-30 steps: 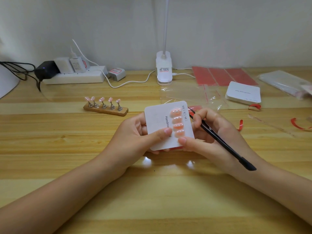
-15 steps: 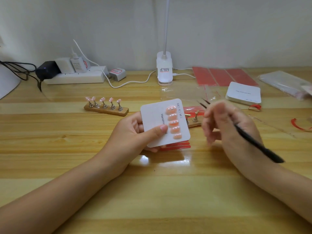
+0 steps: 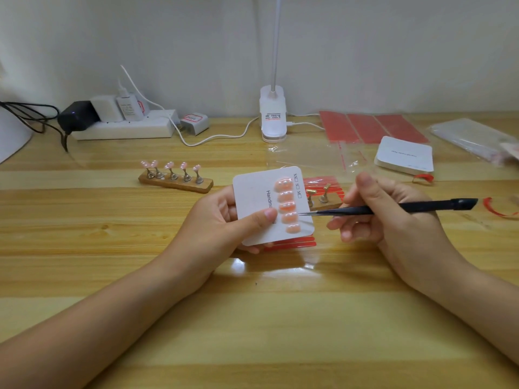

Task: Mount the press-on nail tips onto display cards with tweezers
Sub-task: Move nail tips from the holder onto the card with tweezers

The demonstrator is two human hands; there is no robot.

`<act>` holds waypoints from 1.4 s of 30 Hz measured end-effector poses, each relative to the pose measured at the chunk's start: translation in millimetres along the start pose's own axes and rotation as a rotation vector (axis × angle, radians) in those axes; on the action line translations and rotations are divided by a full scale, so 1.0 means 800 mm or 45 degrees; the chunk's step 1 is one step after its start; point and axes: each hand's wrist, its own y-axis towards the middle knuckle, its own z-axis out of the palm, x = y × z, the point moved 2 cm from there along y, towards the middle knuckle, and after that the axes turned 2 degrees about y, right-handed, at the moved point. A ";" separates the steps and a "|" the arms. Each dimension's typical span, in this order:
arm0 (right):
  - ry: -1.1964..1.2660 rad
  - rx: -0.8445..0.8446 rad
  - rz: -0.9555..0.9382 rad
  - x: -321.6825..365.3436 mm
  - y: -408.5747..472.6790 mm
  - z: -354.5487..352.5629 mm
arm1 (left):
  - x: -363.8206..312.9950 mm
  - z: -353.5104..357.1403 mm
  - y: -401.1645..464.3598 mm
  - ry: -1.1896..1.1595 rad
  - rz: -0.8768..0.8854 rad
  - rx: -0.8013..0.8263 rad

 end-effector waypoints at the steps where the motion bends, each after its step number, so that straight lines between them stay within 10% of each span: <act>1: 0.007 -0.013 -0.002 -0.001 0.001 -0.001 | 0.000 -0.001 0.000 -0.003 -0.001 0.000; 12: -0.011 0.013 -0.012 0.001 -0.001 0.006 | -0.001 0.003 0.000 0.072 0.002 0.022; 23: -0.704 0.219 -0.653 0.013 -0.016 0.018 | 0.000 0.002 0.001 0.093 -0.027 -0.018; 32: 0.246 -0.096 0.246 0.002 0.001 0.002 | 0.000 0.002 -0.001 0.082 -0.005 0.023; 42: 0.242 -0.053 0.283 -0.005 0.003 0.006 | -0.001 0.001 -0.001 0.045 -0.008 0.017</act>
